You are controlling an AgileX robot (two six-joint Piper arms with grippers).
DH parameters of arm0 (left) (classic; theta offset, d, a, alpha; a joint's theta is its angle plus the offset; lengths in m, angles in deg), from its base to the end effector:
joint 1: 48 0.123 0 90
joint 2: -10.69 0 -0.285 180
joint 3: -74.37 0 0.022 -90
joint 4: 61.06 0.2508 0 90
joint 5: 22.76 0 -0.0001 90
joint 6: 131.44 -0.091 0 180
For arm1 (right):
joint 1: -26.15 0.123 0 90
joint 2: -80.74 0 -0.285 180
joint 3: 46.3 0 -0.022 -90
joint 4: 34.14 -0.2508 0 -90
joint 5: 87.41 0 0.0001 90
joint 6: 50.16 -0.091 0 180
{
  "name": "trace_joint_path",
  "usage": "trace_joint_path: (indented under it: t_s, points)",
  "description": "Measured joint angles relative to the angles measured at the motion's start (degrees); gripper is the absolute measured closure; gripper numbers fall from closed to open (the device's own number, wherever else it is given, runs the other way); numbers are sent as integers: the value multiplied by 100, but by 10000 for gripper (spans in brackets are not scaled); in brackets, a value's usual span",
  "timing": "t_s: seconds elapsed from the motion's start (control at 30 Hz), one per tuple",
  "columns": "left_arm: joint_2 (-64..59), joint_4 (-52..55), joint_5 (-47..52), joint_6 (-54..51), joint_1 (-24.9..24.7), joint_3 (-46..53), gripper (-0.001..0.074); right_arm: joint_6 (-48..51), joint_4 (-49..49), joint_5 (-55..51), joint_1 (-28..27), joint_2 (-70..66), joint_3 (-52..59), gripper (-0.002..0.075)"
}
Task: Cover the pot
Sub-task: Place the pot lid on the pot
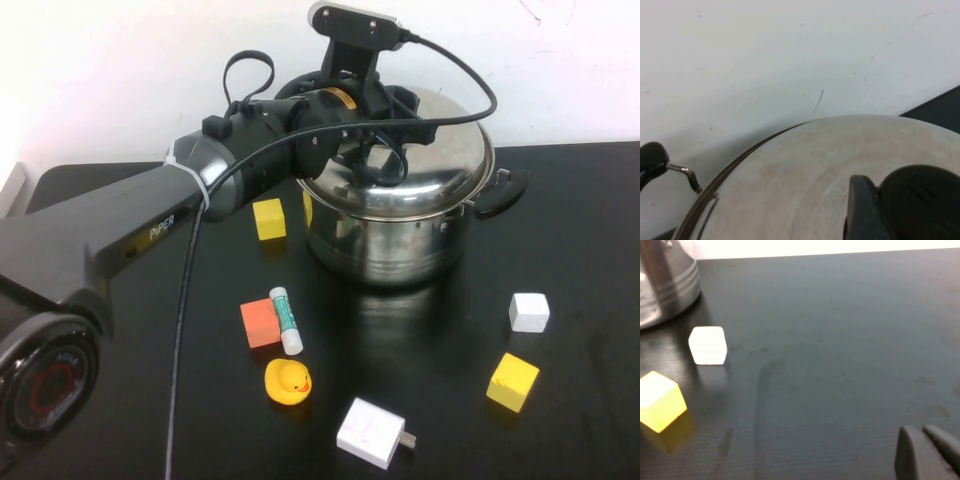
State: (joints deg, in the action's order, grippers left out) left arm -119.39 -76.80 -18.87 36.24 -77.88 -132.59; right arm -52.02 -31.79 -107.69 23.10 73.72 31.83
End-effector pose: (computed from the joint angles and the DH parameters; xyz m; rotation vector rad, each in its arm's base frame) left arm 0.4498 -0.2604 0.2791 0.4447 1.8330 -0.4171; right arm 0.0527 -0.0041 0.1767 0.0534 1.8394 -0.0546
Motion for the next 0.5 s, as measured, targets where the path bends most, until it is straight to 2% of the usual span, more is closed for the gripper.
trace_joint_path:
  t_s: [0.23,0.27,0.4,0.5]
  points:
    - [-65,0,-185,-33,0,-13,398,0,0,0,0,0,0,728]
    - [-65,0,-175,-33,0,-13,381,0,0,0,0,0,0,728]
    - [-24,0,-28,-33,0,-13,219,-10,0,0,0,0,0,728]
    - [172,22,365,-33,0,26,174,-10,0,0,0,0,0,728]
